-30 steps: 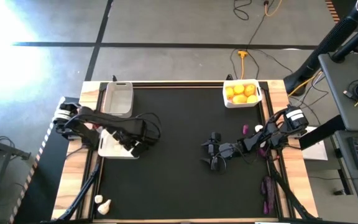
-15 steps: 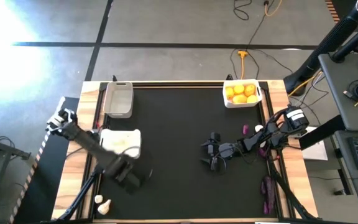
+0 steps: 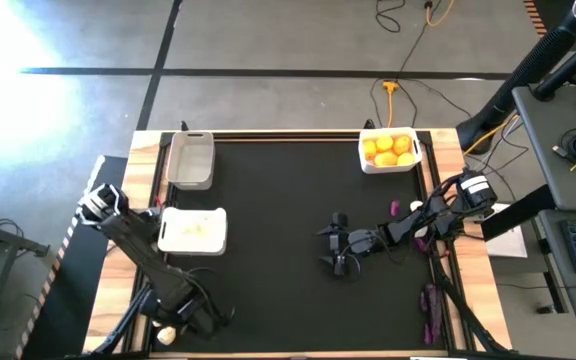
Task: Sort produce into baskets
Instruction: Put the white garlic into the bottom white bin
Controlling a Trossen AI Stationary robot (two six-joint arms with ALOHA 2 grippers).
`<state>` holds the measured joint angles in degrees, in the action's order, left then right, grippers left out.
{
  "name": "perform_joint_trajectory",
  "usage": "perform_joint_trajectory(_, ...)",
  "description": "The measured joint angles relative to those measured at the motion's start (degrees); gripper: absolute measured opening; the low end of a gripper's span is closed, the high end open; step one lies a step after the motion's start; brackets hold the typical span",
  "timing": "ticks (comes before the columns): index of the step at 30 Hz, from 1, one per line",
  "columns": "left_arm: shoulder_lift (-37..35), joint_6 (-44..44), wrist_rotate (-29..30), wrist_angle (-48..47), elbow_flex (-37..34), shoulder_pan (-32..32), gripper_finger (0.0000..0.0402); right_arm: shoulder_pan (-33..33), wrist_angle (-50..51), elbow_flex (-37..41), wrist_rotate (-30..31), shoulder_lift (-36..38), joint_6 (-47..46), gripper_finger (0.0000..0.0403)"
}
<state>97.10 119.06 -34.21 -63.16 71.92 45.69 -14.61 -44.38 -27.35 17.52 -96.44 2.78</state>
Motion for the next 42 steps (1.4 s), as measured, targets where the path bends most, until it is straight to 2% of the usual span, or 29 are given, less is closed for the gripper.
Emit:
perform_joint_trajectory(4,2.2,-1.1,-3.9,3.1,-2.7,0.0,0.0222,0.0,0.0,-0.2,-0.1,0.0,1.4,0.0325)
perform_joint_trajectory(6,3.2,-3.7,-5.8,3.7,-3.7,0.1,0.0224,0.0,-0.2,-0.4,-2.0,-0.2,2.3,0.0325)
perform_joint_trajectory(14,5.7,-8.9,-7.4,7.4,-8.0,0.7,0.0185,1.1,-3.8,-0.7,-10.1,-2.1,2.8,0.0325)
perform_joint_trajectory(18,5.7,-7.8,-8.9,12.0,-10.5,1.0,0.0173,1.3,-4.0,-1.3,-10.4,-3.3,2.8,0.0325)
perform_joint_trajectory(23,5.7,-5.1,-9.3,13.2,-11.3,2.1,0.0173,1.3,-4.3,-1.8,-10.4,-5.6,2.6,0.0325)
perform_joint_trajectory(32,8.4,-1.6,-8.4,19.1,-11.6,4.6,0.0227,1.3,-5.1,-5.2,-10.7,-10.3,1.9,0.0325)
perform_joint_trajectory(36,12.1,-5.4,-8.9,19.6,-11.7,6.1,0.0240,1.3,-4.7,-5.3,-10.7,-10.2,2.0,0.0325)
perform_joint_trajectory(42,17.9,-12.9,-17.2,19.7,-11.4,6.9,0.0226,1.4,-4.3,-5.1,-10.7,-9.8,2.8,0.0325)
